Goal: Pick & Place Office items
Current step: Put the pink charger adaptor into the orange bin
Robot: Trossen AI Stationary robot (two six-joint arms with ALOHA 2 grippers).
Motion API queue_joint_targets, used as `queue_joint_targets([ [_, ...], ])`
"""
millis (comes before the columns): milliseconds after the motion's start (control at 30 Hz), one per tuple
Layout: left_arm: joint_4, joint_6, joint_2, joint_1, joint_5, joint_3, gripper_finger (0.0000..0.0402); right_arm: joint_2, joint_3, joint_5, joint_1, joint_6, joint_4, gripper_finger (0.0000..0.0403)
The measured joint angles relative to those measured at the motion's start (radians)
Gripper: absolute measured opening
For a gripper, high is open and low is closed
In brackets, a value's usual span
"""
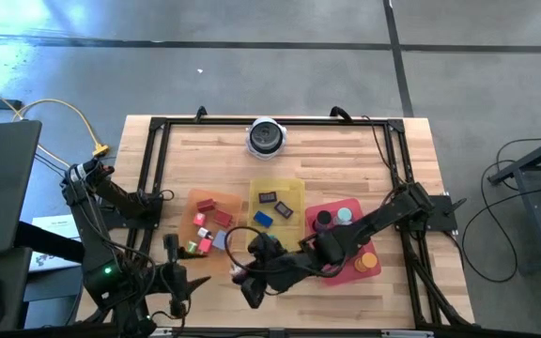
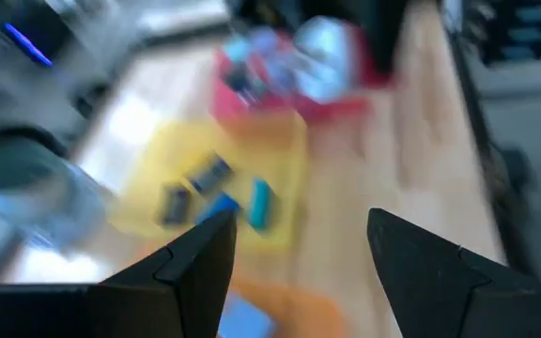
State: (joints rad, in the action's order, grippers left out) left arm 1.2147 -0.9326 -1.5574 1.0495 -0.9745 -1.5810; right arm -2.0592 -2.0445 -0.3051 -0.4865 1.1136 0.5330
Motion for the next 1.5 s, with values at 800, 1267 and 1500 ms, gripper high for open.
queue_joint_targets([
  [800, -0.181, 0.226, 0.001, -0.08, -0.044, 0.0, 0.026, 0.004, 0.001, 0.141, 0.05, -0.169, -0.095, 0.0116],
  [1267, -0.208, 0.199, 0.001, -0.123, -0.027, 0.0, 0.0365, 0.003, 0.001, 0.181, 0.071, -0.17, -0.091, 0.0116],
  [1500, -0.208, 0.202, 0.001, -0.145, -0.001, 0.0, 0.0366, 0.003, 0.001, 0.198, 0.09, -0.169, -0.097, 0.0116],
])
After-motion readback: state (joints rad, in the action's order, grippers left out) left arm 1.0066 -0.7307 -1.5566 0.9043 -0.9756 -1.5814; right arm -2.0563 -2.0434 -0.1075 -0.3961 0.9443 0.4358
